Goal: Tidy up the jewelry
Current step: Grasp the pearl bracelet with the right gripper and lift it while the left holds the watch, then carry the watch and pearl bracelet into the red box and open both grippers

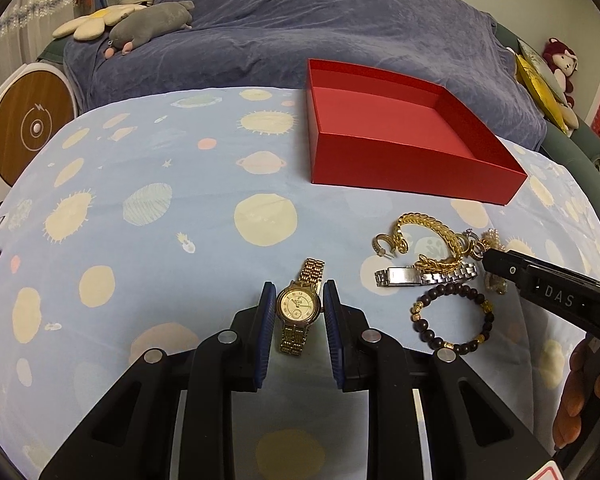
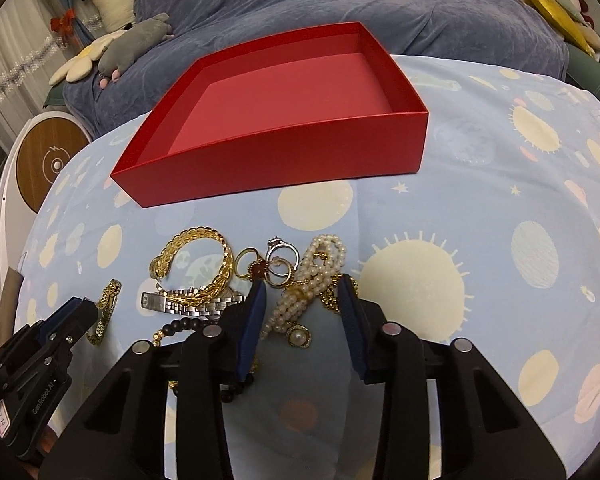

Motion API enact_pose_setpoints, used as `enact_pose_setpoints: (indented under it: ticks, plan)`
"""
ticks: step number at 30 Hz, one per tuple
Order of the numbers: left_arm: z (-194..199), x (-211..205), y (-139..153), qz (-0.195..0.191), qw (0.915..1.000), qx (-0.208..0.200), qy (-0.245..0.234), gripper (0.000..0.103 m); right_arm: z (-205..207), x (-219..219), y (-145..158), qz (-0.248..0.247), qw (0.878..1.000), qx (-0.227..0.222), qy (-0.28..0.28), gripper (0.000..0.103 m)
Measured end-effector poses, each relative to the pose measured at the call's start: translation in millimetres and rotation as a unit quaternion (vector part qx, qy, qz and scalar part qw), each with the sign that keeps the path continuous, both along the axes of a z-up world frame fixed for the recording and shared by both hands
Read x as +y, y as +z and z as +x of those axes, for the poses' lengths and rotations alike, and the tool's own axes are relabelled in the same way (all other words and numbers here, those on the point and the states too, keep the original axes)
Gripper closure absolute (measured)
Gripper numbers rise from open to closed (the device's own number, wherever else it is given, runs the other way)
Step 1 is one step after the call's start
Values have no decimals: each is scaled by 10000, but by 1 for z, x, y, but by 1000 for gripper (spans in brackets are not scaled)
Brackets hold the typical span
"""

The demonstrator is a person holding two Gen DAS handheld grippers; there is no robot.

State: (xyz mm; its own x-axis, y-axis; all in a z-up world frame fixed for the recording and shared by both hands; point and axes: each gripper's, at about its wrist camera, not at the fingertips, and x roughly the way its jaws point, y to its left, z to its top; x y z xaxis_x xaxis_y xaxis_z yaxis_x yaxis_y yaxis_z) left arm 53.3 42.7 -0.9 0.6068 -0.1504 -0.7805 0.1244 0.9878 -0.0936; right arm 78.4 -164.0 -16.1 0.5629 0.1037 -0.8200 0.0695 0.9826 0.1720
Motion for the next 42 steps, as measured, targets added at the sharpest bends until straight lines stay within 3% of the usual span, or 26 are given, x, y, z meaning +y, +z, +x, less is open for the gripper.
enact_pose_setpoints:
  ticks: [4,10,17,24,27,30,36,42]
  plan:
    - [-1,-5,2,-1,10000,-35,-44,82,-2,-2,1,-88,10000,-24,29,87]
    - [-5,-9,7,24,9999,-133,-90,82,-16,-3,6,-158,9997,-134,124,91]
    - [-12,-19,18,-14,9994,-273,-219,82,-32,-13,34,-181,9982,-548,159,91]
    - [-10,-15,41,-471,9980,-324,-265,82,-37,-24,52,-11,9975,-691,158,91]
    - [-6,-16,57,-416,9975,-521,-229,82,-32,-29,60,111,9975,-691,136,91]
    - [10,-23,74,-262,9970,-674,-292,82,-15,-37,73,302,9971,-684,141,91]
    - [77,-46,111,-81,9932,-1050,-504,82,59,-43,109,101,9954,-920,251,91]
    - [168,-73,113,-31,9937,-1024,-453,82,144,-44,111,35,9954,-930,241,91]
